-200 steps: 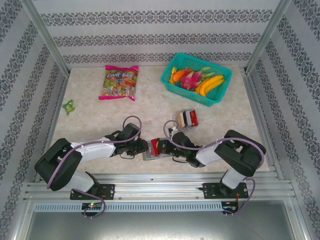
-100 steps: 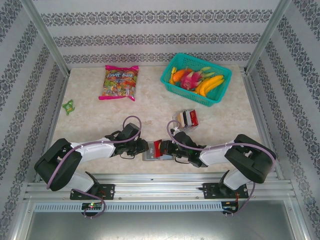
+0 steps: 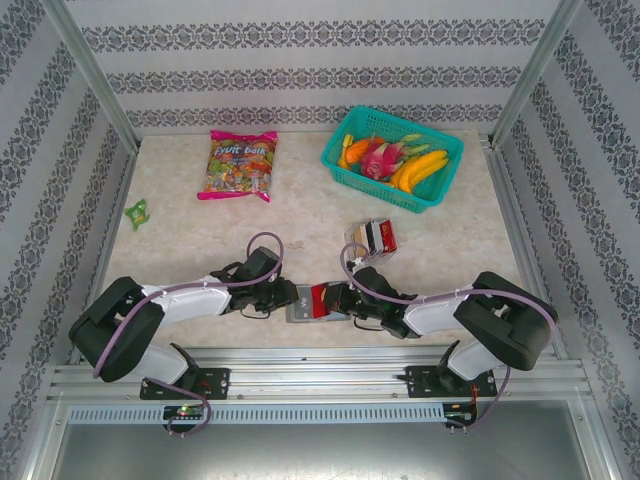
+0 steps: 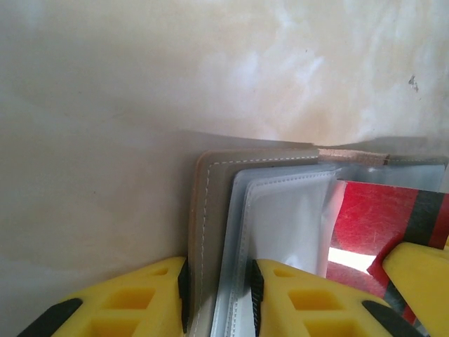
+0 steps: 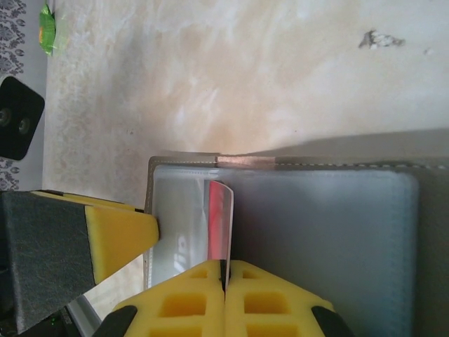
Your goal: Put the credit cards into the card holder
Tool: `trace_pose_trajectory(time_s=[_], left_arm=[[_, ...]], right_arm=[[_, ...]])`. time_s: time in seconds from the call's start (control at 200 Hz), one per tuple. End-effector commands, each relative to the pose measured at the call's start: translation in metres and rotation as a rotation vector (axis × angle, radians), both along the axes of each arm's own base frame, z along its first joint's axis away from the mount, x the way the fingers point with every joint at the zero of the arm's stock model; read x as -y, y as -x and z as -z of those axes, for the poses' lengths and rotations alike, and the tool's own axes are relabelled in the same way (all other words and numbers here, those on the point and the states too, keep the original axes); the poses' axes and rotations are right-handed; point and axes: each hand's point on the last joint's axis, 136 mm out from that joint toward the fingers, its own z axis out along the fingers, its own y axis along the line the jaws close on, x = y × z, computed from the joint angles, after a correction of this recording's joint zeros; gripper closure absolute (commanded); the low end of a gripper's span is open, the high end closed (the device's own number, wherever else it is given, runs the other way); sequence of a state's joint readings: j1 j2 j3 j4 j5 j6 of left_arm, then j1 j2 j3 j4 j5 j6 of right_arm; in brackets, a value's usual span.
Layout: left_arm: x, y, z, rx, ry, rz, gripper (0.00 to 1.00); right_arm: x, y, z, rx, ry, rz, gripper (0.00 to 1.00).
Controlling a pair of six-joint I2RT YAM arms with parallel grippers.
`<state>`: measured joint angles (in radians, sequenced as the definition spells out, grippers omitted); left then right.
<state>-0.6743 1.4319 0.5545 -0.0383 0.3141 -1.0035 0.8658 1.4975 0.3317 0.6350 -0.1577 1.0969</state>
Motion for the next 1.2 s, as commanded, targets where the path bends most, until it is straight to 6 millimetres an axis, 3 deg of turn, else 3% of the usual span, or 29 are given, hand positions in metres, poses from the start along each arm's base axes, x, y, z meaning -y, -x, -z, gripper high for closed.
trace_pose_trajectory(time_s=[0.0, 0.115, 0.14, 0.275, 0.47, 0.834, 1.049, 1.134, 1.194], left_arm=[[0.01, 0.015, 0.003, -0.047, 0.033, 0.046, 0.69], [0.01, 0.015, 0.003, -0.047, 0.033, 0.047, 0.68], [0.01, 0.015, 0.003, -0.047, 0.034, 0.049, 0.69], [0.011, 0.015, 0.002, -0.046, 0.034, 0.047, 0.69], [0.01, 0.015, 0.002, -0.045, 0.031, 0.048, 0.68], [0.006, 0.015, 0.002, -0.038, 0.011, 0.046, 0.69], [0.007, 0.016, 0.002, -0.035, 0.019, 0.053, 0.69], [0.007, 0.016, 0.002, -0.033, 0.024, 0.054, 0.69], [0.007, 0.016, 0.002, -0.033, 0.024, 0.053, 0.69]], right_arm=[[0.013, 0.016, 0.031, -0.094, 0.084, -0.011, 1.0], [0.003, 0.014, 0.034, -0.098, 0.066, -0.035, 1.0], [-0.007, 0.006, 0.024, -0.074, 0.038, -0.038, 1.0], [-0.022, 0.005, 0.022, -0.07, 0.006, -0.073, 1.0], [-0.029, 0.01, 0.023, -0.091, 0.008, -0.104, 0.99], [0.014, 0.01, 0.021, -0.12, 0.192, -0.084, 0.75], [0.004, 0.009, 0.018, -0.132, 0.158, -0.115, 0.76], [-0.008, 0.008, 0.012, -0.127, 0.109, -0.141, 0.89], [-0.018, 0.008, 0.007, -0.135, 0.077, -0.165, 0.89]])
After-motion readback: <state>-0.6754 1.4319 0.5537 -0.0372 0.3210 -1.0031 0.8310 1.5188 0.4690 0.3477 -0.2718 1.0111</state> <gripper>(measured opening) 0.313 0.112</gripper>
